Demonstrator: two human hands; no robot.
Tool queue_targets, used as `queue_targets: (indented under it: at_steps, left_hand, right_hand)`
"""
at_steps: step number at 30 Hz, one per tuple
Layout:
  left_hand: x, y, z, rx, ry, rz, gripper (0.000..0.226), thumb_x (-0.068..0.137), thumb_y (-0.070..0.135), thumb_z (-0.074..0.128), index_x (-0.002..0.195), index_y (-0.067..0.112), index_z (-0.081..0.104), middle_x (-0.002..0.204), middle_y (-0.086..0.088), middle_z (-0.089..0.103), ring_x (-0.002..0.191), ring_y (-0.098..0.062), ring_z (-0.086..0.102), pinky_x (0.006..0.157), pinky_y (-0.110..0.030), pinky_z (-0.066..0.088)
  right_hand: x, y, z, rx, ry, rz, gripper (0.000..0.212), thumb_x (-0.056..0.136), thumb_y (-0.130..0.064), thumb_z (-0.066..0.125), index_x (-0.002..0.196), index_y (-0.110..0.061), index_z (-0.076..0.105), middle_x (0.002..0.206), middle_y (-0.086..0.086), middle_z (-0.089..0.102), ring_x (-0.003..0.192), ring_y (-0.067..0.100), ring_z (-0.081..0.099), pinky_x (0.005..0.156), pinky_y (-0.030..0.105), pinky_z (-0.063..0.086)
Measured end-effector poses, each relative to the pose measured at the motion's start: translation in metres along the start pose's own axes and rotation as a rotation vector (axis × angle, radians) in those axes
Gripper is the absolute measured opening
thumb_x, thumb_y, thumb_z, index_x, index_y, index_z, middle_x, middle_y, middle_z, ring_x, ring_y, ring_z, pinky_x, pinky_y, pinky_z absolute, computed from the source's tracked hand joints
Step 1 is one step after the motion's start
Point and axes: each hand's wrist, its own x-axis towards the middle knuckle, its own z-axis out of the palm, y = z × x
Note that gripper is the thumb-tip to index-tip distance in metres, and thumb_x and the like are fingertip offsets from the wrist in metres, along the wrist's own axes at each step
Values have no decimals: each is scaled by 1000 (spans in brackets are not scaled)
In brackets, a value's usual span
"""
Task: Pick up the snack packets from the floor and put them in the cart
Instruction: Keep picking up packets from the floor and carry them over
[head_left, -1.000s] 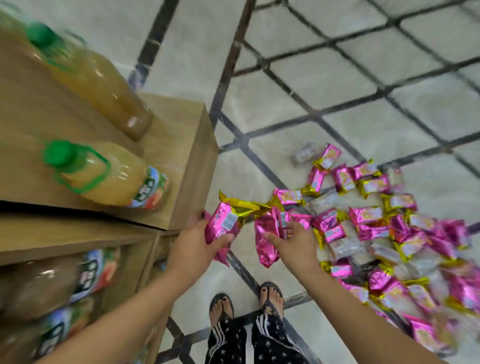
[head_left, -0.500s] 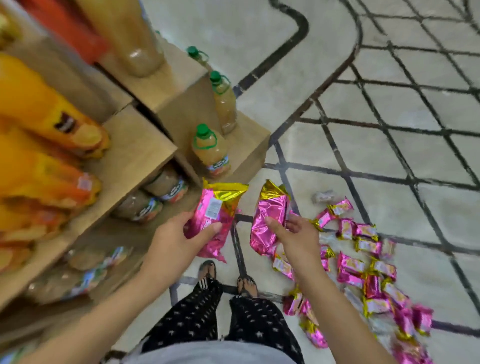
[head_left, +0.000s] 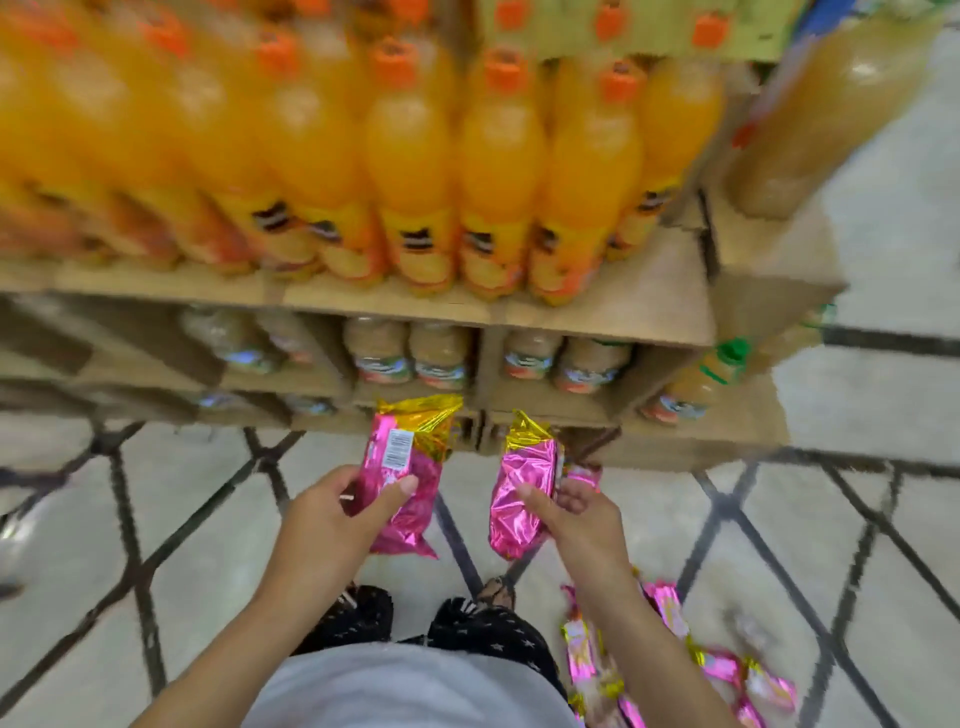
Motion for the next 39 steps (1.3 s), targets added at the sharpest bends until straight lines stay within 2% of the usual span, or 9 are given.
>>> queue_targets:
  at_steps: [3, 8, 11, 13, 16, 30, 34, 36, 39]
  left_hand:
    - [-5, -30, -58, -74, 149, -41, 16, 79, 47, 72, 85, 32, 70, 72, 15, 73, 64, -2, 68, 64, -27, 52]
    - [-25, -96, -158, -154, 339, -110, 14, 81, 47, 71, 88, 35, 69, 75, 20, 72, 66, 3, 66, 57, -13, 46]
    - [-38, -140, -218, -197, 442, -191, 22, 81, 51, 69, 90, 31, 70, 76, 12, 74, 64, -6, 69, 58, -19, 53]
    - [-45, -169, -256, -216, 517, -237, 31, 77, 59, 65, 89, 32, 70, 76, 11, 73, 66, -2, 67, 64, -27, 54]
    - [-54, -205, -303, -235, 599, -295, 34, 77, 61, 63, 94, 33, 69, 73, 14, 72, 67, 4, 65, 61, -19, 47]
    - [-55, -315, -446, -463, 855, -498, 40, 80, 57, 59, 103, 24, 64, 80, 14, 67, 72, -1, 64, 53, -9, 42]
    - [-22, -350, -519, -528, 933, -527, 33, 84, 50, 63, 95, 20, 69, 72, 10, 67, 61, 2, 64, 50, -7, 41]
    - [-2, -363, -566, -566, 967, -535, 28, 85, 46, 65, 92, 20, 70, 66, 9, 69, 61, 7, 63, 50, -5, 40]
    - [27, -374, -642, -580, 1011, -542, 28, 86, 44, 66, 85, 17, 71, 60, 11, 68, 55, 5, 60, 50, -7, 40]
  right_hand:
    - [-1, -20, 74, -96, -150, -37, 29, 68, -25, 86, 83, -14, 64, 75, -1, 67, 66, 12, 62, 59, 21, 46]
    - [-18, -24, 215, -215, -358, -64, 41, 74, -18, 84, 105, 1, 64, 91, 14, 71, 58, 6, 64, 51, 15, 47]
    - [-39, -13, 299, -272, -451, -60, 56, 67, -27, 88, 110, -1, 64, 103, 20, 71, 85, 28, 71, 75, 37, 57]
    - [-55, -4, 348, -287, -507, -51, 59, 67, -30, 88, 112, -2, 63, 106, 21, 70, 92, 31, 69, 77, 39, 55]
    - [-83, 4, 408, -323, -590, -44, 53, 71, -27, 86, 111, -1, 62, 102, 19, 71, 82, 22, 65, 70, 30, 51]
    - [-151, -3, 631, -668, -874, -28, 35, 79, -30, 76, 98, -2, 71, 85, 13, 76, 87, 31, 70, 94, 43, 52]
    - [-155, -4, 736, -698, -924, -1, 54, 60, -39, 81, 98, -3, 66, 87, 12, 76, 85, 27, 72, 75, 33, 54]
    - [-158, -8, 796, -704, -946, 18, 47, 65, -36, 83, 97, -6, 64, 89, 13, 76, 85, 26, 71, 61, 27, 54]
    - [-169, -25, 886, -711, -959, -3, 38, 69, -31, 83, 93, -5, 67, 90, 17, 75, 86, 31, 69, 66, 32, 56]
